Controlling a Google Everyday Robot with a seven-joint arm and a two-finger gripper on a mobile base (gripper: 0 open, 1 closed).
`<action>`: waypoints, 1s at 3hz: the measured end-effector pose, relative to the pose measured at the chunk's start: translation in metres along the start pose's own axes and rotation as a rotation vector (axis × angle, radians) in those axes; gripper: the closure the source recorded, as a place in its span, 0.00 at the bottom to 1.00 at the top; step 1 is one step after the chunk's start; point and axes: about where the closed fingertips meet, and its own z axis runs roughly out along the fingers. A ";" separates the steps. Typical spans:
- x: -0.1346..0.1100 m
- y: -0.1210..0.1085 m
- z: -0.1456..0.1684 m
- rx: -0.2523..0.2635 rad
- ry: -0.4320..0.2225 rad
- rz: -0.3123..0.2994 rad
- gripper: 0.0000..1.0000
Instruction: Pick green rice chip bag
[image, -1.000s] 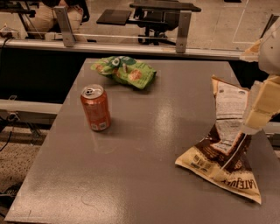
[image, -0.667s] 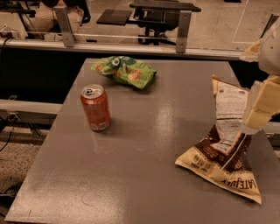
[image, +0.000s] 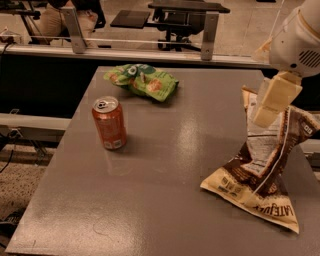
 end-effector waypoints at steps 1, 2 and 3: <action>-0.026 -0.024 0.021 -0.019 -0.061 0.000 0.00; -0.058 -0.051 0.047 -0.025 -0.093 -0.004 0.00; -0.092 -0.074 0.075 -0.032 -0.106 -0.015 0.00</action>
Offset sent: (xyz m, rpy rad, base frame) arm 0.1287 0.0918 -0.0292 0.1196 -0.0024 0.0510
